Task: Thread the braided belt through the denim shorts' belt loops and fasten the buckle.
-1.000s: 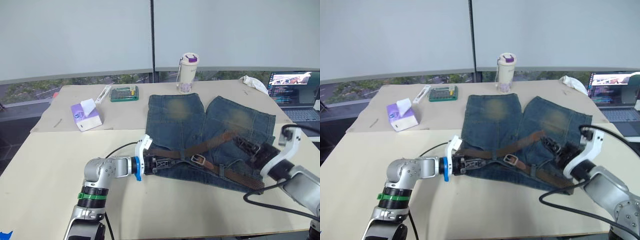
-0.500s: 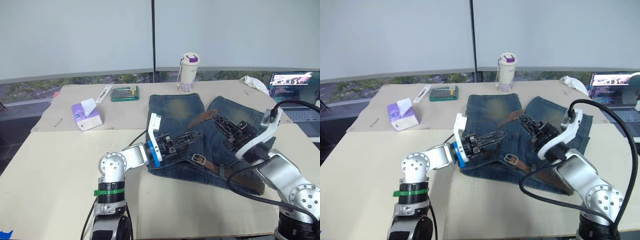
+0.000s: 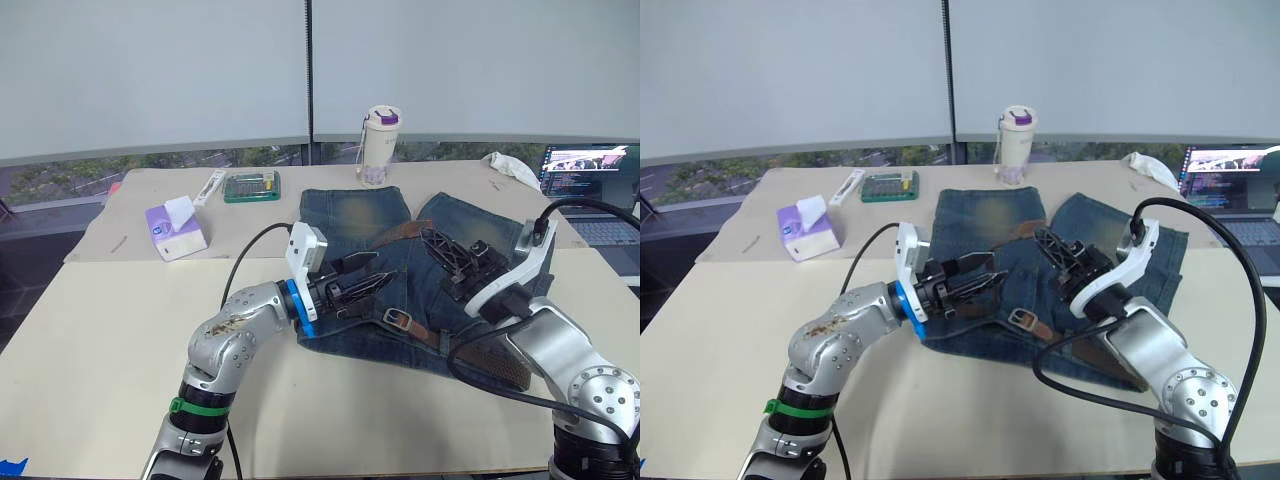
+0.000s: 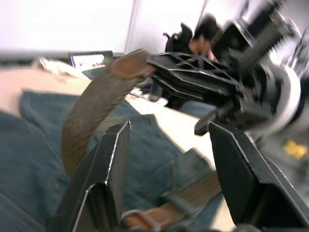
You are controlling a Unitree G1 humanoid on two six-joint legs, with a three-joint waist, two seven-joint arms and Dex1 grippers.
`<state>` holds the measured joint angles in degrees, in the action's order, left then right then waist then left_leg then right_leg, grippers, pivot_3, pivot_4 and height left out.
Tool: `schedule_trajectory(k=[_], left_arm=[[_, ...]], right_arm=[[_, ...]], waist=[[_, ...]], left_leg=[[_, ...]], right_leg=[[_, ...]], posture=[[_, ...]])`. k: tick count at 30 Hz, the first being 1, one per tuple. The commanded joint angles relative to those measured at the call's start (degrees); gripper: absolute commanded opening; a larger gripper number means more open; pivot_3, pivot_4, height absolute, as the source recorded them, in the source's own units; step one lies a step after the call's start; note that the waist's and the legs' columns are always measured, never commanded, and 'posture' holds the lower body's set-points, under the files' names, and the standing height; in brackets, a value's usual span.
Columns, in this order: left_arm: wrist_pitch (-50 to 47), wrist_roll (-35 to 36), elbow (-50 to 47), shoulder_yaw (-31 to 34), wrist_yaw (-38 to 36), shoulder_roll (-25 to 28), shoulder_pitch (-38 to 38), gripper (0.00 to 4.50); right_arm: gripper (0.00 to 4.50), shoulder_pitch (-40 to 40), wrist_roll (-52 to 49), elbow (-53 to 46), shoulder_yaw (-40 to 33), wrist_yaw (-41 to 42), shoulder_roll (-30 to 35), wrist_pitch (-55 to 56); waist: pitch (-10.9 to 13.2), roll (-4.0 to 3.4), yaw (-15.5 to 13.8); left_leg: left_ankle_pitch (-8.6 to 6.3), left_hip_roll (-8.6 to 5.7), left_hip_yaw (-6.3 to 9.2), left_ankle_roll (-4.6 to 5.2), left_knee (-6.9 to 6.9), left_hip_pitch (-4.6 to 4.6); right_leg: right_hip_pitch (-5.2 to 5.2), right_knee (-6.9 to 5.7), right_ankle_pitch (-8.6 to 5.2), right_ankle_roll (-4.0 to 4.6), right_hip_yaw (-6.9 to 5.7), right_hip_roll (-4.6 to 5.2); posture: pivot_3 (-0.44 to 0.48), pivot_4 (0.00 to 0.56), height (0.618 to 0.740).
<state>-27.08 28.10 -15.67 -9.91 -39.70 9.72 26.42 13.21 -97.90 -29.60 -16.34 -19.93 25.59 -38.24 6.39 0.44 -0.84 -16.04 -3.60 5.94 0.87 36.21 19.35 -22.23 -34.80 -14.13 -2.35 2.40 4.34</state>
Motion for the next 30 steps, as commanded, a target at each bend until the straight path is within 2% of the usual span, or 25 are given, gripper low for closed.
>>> schedule_trajectory(k=[1,3,7,12,15,20,21,25,26,27,30], left_arm=[[13.5,-10.2,4.5,-3.7,1.7,-0.9,0.6,2.72],[20.5,-15.6,9.2,-4.6,4.9,-2.4,1.7,2.72],[28.8,-19.7,18.5,-3.5,9.4,-6.2,3.7,2.72],[35.3,-21.3,25.9,-3.6,8.3,-7.8,6.6,2.72],[36.6,-20.9,26.4,-3.1,8.1,-8.2,6.6,1.89],[37.6,-20.9,25.6,-2.6,7.9,-7.9,5.6,0.22],[37.7,-21.2,25.6,-2.7,7.8,-7.6,5.4,0.05],[35.6,-21.2,25.6,-2.0,8.9,-7.4,5.3,0.05],[35.6,-21.2,25.7,-1.8,8.8,-7.2,5.4,0.01],[33.7,-19.7,25.5,-0.8,8.9,-7.4,5.6,0.0],[27.6,-14.9,24.5,2.0,8.2,-7.5,5.5,0.0]], right_arm=[[0.0,0.9,-0.1,-0.9,0.1,1.0,0.6,1.5],[0.0,1.2,-0.2,-1.1,0.5,1.0,0.7,1.6],[0.0,1.4,0.0,-1.3,1.1,0.8,0.9,1.7],[0.0,1.7,1.0,-1.0,1.9,0.9,0.8,2.0],[0.0,1.9,1.3,-0.7,2.1,1.0,0.6,2.2],[0.0,1.9,2.3,-0.1,2.3,1.3,0.3,2.1],[0.0,1.7,2.7,0.0,2.4,1.8,0.3,1.9],[0.0,0.7,8.4,-1.7,3.4,8.6,2.7,0.4],[0.38,0.1,9.6,-2.0,3.8,9.1,3.4,0.0],[0.78,-1.7,15.2,-2.3,5.3,11.2,5.8,-0.6],[1.74,-7.2,41.6,-2.6,14.5,18.6,15.7,3.2]], waist=[[0.0,0.02,-0.1],[0.0,0.04,0.0],[0.1,0.11,-0.1],[0.1,0.13,0.1],[0.1,0.13,0.1],[0.1,0.12,0.1],[0.1,0.12,0.1],[0.1,0.1,0.1],[0.1,0.09,0.1],[0.1,0.09,0.0],[0.1,0.12,0.1]], left_leg=[[0.0,0.0,0.0,0.01,0.0,0.0],[0.0,0.01,0.0,0.02,0.0,0.01],[0.0,0.02,0.0,0.04,0.01,0.03],[-0.01,0.01,0.0,0.06,0.01,0.04],[-0.01,0.01,0.0,0.07,0.01,0.04],[-0.01,0.01,0.0,0.08,0.02,0.02],[-0.01,0.0,0.0,0.08,0.02,0.01],[0.0,-0.03,0.0,0.08,0.03,0.01],[0.0,-0.05,0.0,0.08,0.03,0.01],[0.0,-0.05,0.01,0.08,0.03,0.01],[-0.01,-0.11,0.01,0.11,0.06,0.01]], right_leg=[[0.02,0.03,0.0,0.0,0.0,0.0],[0.02,0.02,0.0,0.0,0.01,0.0],[0.01,0.0,0.0,-0.01,0.0,0.0],[0.0,-0.04,0.0,-0.02,-0.02,-0.02],[0.0,-0.06,0.0,-0.02,-0.01,-0.02],[0.0,-0.08,0.0,-0.02,-0.02,-0.03],[0.0,-0.09,0.0,-0.02,-0.02,-0.03],[0.0,-0.09,0.0,-0.03,-0.03,-0.03],[0.0,-0.09,0.0,-0.03,-0.05,-0.03],[0.0,-0.09,0.0,-0.03,-0.07,-0.03],[0.02,-0.09,-0.03,-0.08,-0.13,-0.01]], posture=[[0.0,0.15,0.74],[0.0,0.15,0.74],[0.0,0.15,0.74],[0.0,0.15,0.74],[0.0,0.15,0.74],[0.0,0.15,0.74],[0.0,0.15,0.74],[0.0,0.15,0.74],[0.0,0.15,0.74],[0.0,0.15,0.74],[0.0,0.15,0.74]])
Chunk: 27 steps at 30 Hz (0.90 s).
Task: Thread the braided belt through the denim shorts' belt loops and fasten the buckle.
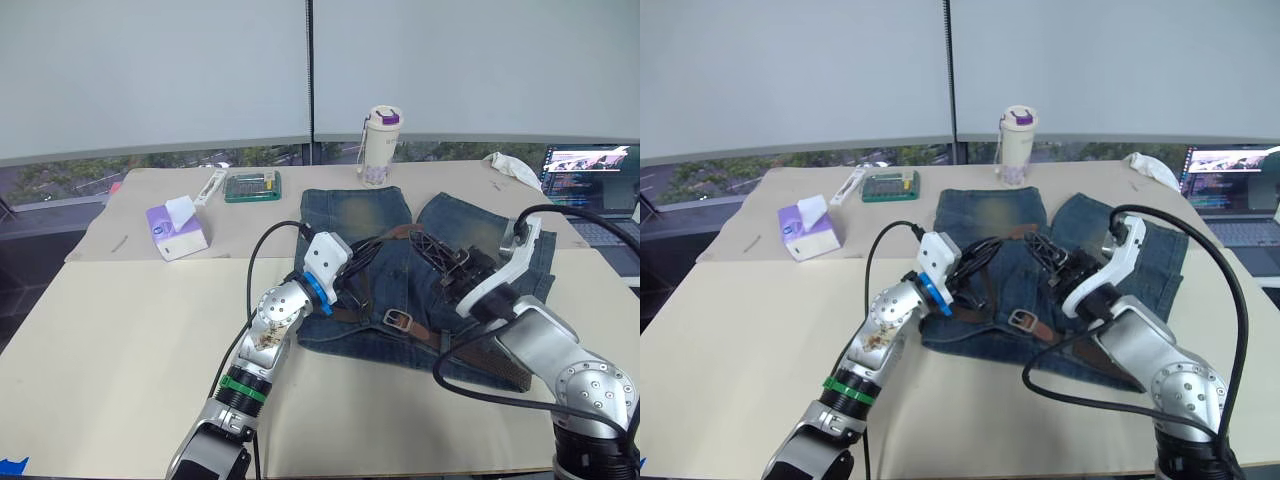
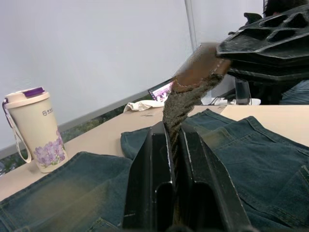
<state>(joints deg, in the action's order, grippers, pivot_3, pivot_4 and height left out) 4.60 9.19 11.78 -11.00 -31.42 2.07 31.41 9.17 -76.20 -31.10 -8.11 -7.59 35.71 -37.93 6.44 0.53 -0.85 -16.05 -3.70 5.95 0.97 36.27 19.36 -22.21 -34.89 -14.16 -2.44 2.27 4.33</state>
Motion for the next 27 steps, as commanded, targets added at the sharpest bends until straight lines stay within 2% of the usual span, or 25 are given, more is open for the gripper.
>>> schedule_trajectory(k=[1,4,9,14,21,27], left_arm=[[-5.6,5.2,-3.3,3.9,-0.3,0.3,0.5,0.0],[-9.1,7.7,-4.7,5.5,-0.9,0.9,0.5,0.0],[-14.3,11.0,-4.1,10.4,3.2,0.6,1.2,0.0],[-18.8,14.4,-2.5,16.5,9.4,-0.7,3.3,0.0],[-20.4,15.5,-2.2,18.8,12.7,-1.6,3.2,0.0],[-21.2,15.8,-3.6,16.9,10.9,-1.9,1.9,0.0]], right_arm=[[2.07,-4.3,25.4,-1.3,9.0,8.9,7.6,4.4],[3.11,-6.5,38.3,-0.2,15.3,14.2,10.5,8.3],[3.11,-8.1,48.2,4.0,17.2,16.6,8.4,8.9],[3.11,-9.3,51.1,5.3,16.3,19.5,6.1,6.7],[3.11,-10.8,51.7,3.7,14.4,23.5,2.8,6.8],[3.11,-10.0,55.7,4.7,14.8,25.0,2.0,5.2]], waist=[[0.0,0.03,0.2],[0.1,0.12,0.6],[0.2,0.25,0.3],[0.2,0.27,0.1],[0.2,0.27,0.2],[0.1,0.24,0.1]], left_leg=[[0.0,-0.01,0.0,0.0,0.02,0.0],[0.04,0.0,-0.01,-0.07,0.02,-0.04],[0.08,0.02,0.01,-0.16,0.07,-0.05],[0.08,0.02,0.06,-0.16,0.08,-0.04],[0.11,0.01,0.06,-0.21,0.07,-0.06],[0.1,-0.02,0.05,-0.21,0.08,-0.06]], right_leg=[[0.0,0.01,-0.01,-0.02,-0.02,-0.02],[-0.03,-0.02,-0.07,-0.11,-0.02,-0.08],[-0.01,-0.02,-0.06,-0.1,0.0,-0.06],[-0.02,-0.03,-0.05,-0.09,0.01,-0.05],[-0.01,-0.04,-0.05,-0.08,0.03,-0.04],[-0.02,-0.06,-0.04,-0.08,0.04,-0.01]], posture=[[0.0,0.15,0.74],[0.0,0.15,0.74],[0.0,0.15,0.74],[0.0,0.15,0.74],[0.0,0.15,0.74],[0.0,0.15,0.74]])
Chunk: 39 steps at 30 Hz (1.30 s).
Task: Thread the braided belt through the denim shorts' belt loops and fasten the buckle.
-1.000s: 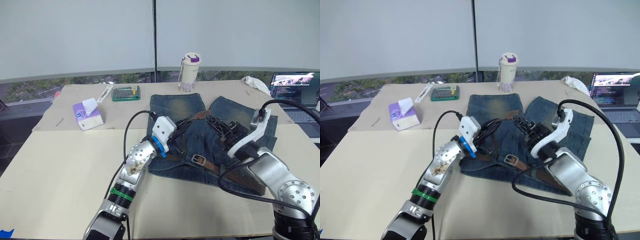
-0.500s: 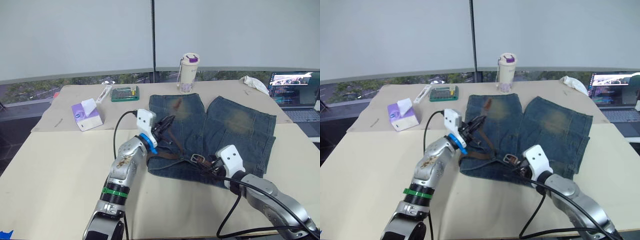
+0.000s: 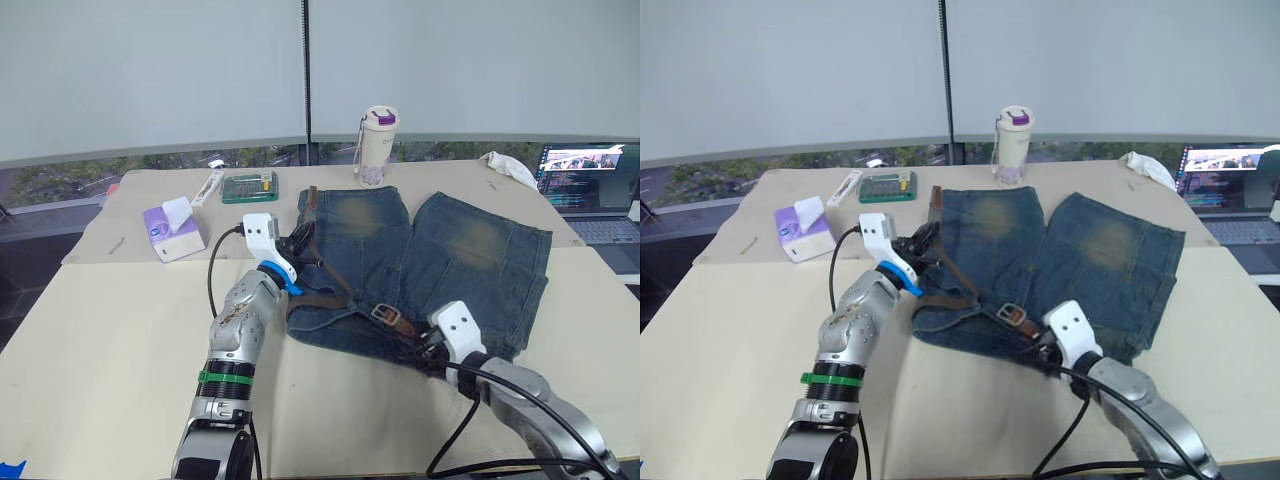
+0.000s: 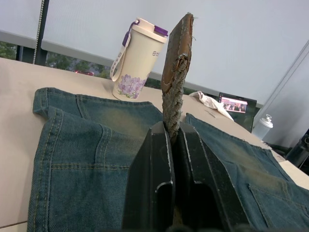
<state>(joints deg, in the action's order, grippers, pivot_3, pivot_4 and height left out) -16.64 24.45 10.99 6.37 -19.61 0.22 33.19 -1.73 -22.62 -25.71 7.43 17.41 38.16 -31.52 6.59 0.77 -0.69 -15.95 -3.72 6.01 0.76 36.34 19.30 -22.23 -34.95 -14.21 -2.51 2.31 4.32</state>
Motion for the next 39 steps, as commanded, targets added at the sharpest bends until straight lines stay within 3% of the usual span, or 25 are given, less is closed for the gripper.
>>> schedule_trajectory(k=[1,8,9,14,17,25,31,39], left_arm=[[-0.1,0.6,-3.0,-0.7,-1.1,0.0,0.0,0.0],[0.1,-0.1,-3.5,-2.6,-3.5,0.9,-0.9,0.0],[0.3,-0.5,-3.5,-3.2,-4.2,1.3,-1.2,0.0],[2.6,-3.6,-3.8,-7.0,-7.5,3.0,-3.1,0.0],[3.0,-4.9,-3.2,-8.7,-8.9,3.8,-4.0,0.0],[7.2,-13.4,-3.5,-18.7,-16.5,9.5,-7.6,0.0],[10.4,-17.3,-1.7,-20.8,-17.2,10.9,-8.7,0.0],[12.3,-19.4,-1.6,-23.2,-21.0,12.2,-8.4,0.0]], right_arm=[[3.11,1.1,3.2,-0.3,-0.3,0.3,-0.3,-1.4],[3.11,2.0,4.4,0.4,-2.9,-0.4,-3.7,-2.7],[2.59,1.8,4.2,0.2,-3.5,-0.1,-4.2,-2.3],[0.91,-0.4,2.6,-2.7,-6.9,1.4,-4.9,-3.7],[0.11,-1.3,1.3,-3.9,-9.3,1.9,-5.8,-4.2],[0.1,-0.8,-3.7,-5.4,-13.9,1.6,-11.9,-4.4],[0.1,-3.0,-1.1,-5.0,-12.3,4.1,-10.5,-3.2],[0.1,-1.0,-5.7,-5.1,-15.5,2.5,-16.2,-5.2]], waist=[[0.0,-0.01,-0.1],[0.0,-0.03,0.0],[0.0,-0.04,0.0],[-0.1,-0.14,-0.2],[-0.1,-0.17,-0.2],[-0.2,-0.26,0.0],[-0.2,-0.34,-0.1],[-0.3,-0.4,0.0]], left_leg=[[0.0,0.0,0.0,0.0,0.0,0.0],[0.0,-0.01,0.0,0.0,0.0,-0.01],[0.0,-0.01,0.0,0.0,0.0,-0.01],[-0.01,-0.04,0.0,0.01,0.0,-0.01],[-0.02,-0.05,0.0,0.04,-0.01,-0.01],[-0.05,-0.04,0.0,0.08,-0.03,-0.02],[-0.07,-0.03,0.01,0.12,-0.04,-0.02],[-0.08,-0.01,0.01,0.13,-0.05,-0.03]], right_leg=[[0.0,0.0,0.0,0.0,0.0,0.0],[0.01,0.0,0.0,0.0,0.0,0.0],[0.01,0.0,0.0,0.01,0.01,0.0],[0.01,-0.02,0.01,0.01,0.01,0.03],[0.01,-0.01,0.01,0.01,0.01,0.04],[0.0,-0.02,0.01,0.02,0.03,0.04],[-0.01,-0.02,0.01,0.02,0.04,0.04],[-0.02,-0.04,0.01,0.02,0.04,0.03]], posture=[[0.0,0.15,0.74],[0.0,0.15,0.74],[0.0,0.15,0.74],[0.0,0.15,0.74],[0.0,0.15,0.74],[0.0,0.15,0.74],[0.0,0.15,0.74],[0.0,0.15,0.74]])
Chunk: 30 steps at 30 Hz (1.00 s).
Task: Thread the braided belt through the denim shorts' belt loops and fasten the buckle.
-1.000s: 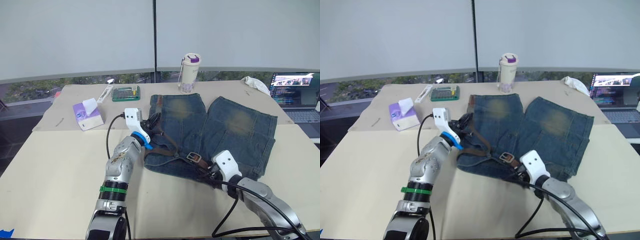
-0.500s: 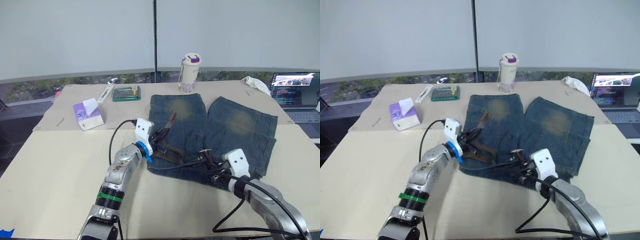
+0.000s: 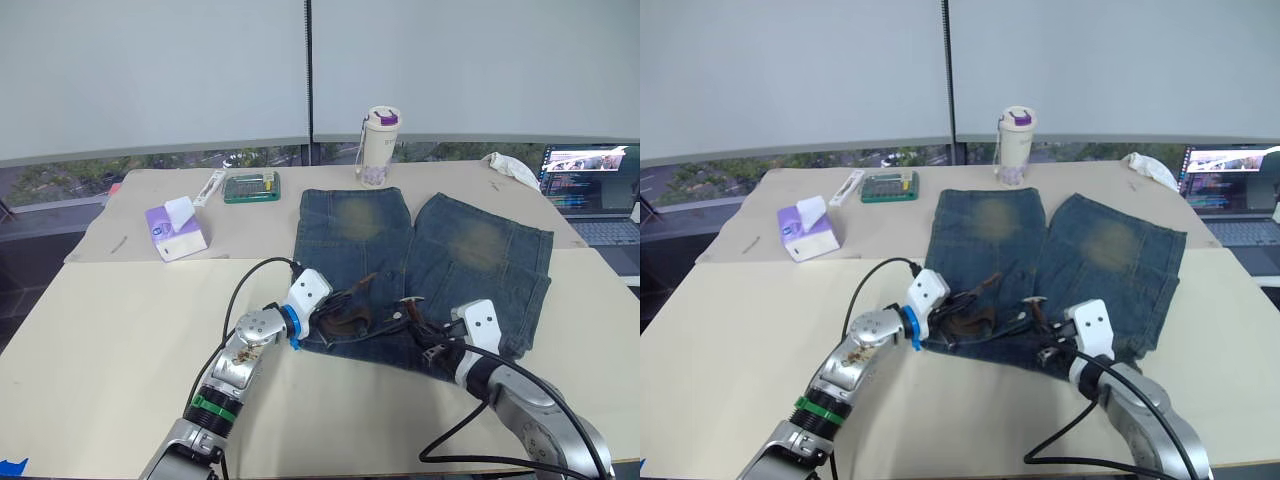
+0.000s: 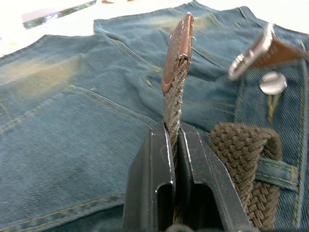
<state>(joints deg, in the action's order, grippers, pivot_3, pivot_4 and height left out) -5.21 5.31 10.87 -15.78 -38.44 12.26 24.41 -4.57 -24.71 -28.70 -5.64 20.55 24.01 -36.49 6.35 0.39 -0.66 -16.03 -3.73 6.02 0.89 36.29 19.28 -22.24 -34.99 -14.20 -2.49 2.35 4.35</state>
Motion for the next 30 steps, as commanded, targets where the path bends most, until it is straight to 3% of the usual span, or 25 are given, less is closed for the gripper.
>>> schedule_trajectory(k=[1,10,19,30], left_arm=[[0.8,-0.5,-1.6,-1.6,-3.0,0.3,0.5,0.0],[-2.8,-0.4,-0.9,-5.4,-9.1,-0.4,2.8,0.0],[-4.0,0.2,0.7,-1.0,-1.7,-5.4,4.0,0.0],[-4.6,-2.0,0.2,-3.2,-0.2,-6.9,3.3,0.0]], right_arm=[[0.1,2.2,-4.6,-2.2,-3.0,-1.1,-3.1,-0.5],[0.1,3.2,-3.9,-2.7,-1.4,-2.7,-5.1,-0.8],[0.1,2.8,-3.2,-2.9,-0.5,-3.6,-5.8,-0.3],[0.1,3.3,0.1,-2.7,3.5,-3.8,-5.5,0.6]], waist=[[0.0,-0.04,0.0],[-0.1,-0.11,0.1],[-0.1,-0.11,0.0],[-0.1,-0.12,0.2]], left_leg=[[0.0,0.0,0.0,0.0,0.0,0.0],[-0.01,-0.02,0.0,0.02,0.0,-0.01],[-0.01,-0.04,0.01,0.02,0.02,0.0],[0.0,-0.02,0.0,0.01,0.01,-0.02]], right_leg=[[0.0,0.0,0.0,0.0,0.01,0.01],[0.0,-0.01,0.0,0.0,-0.01,0.01],[0.01,-0.02,0.0,0.0,-0.01,0.01],[0.0,-0.03,0.0,0.0,-0.01,-0.02]], posture=[[0.0,0.15,0.74],[0.0,0.15,0.74],[0.0,0.15,0.74],[0.0,0.15,0.74]])
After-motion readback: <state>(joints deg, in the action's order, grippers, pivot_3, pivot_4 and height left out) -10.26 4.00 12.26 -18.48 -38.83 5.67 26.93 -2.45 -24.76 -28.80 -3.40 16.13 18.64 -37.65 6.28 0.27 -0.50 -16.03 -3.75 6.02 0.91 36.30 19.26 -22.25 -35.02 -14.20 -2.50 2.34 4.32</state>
